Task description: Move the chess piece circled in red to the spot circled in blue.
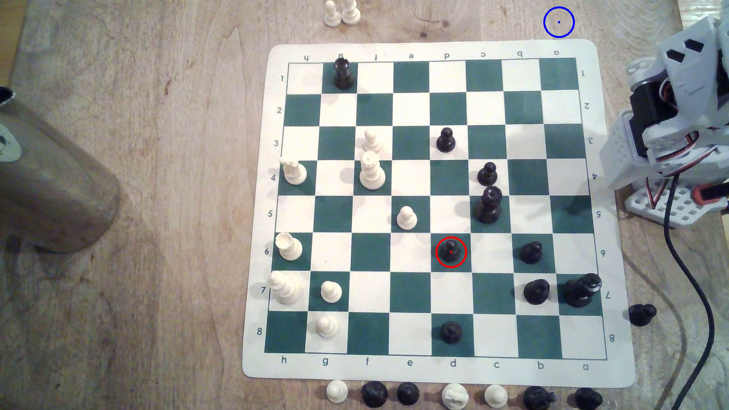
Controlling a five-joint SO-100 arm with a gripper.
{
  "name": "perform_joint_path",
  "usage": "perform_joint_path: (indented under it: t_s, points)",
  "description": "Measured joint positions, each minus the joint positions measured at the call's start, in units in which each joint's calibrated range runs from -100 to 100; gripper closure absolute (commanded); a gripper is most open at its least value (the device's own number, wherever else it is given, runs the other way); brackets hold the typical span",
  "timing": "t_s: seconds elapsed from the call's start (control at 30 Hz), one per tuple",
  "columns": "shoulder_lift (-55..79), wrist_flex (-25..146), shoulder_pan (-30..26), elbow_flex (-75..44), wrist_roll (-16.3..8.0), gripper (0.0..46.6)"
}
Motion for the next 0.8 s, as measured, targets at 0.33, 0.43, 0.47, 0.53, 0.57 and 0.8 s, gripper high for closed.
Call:
perform_joint_path:
  t_s: [0.33, 0.43, 0.47, 0.53, 0.57, 0.8]
  points:
    - [0.1, 44.0, -2.2, -17.5, 0.0, 46.4]
    - [0.1, 63.1, -2.2, -26.3, 0.0, 46.4]
    - [0.1, 68.0, -2.2, -28.3, 0.0, 46.4]
    - [0.1, 77.6, -2.2, -31.8, 0.0, 46.4]
    - [0.2, 81.8, -2.1, -33.5, 0.0, 46.4]
    - [0.3, 121.8, 1.1, -44.7, -4.6, 43.6]
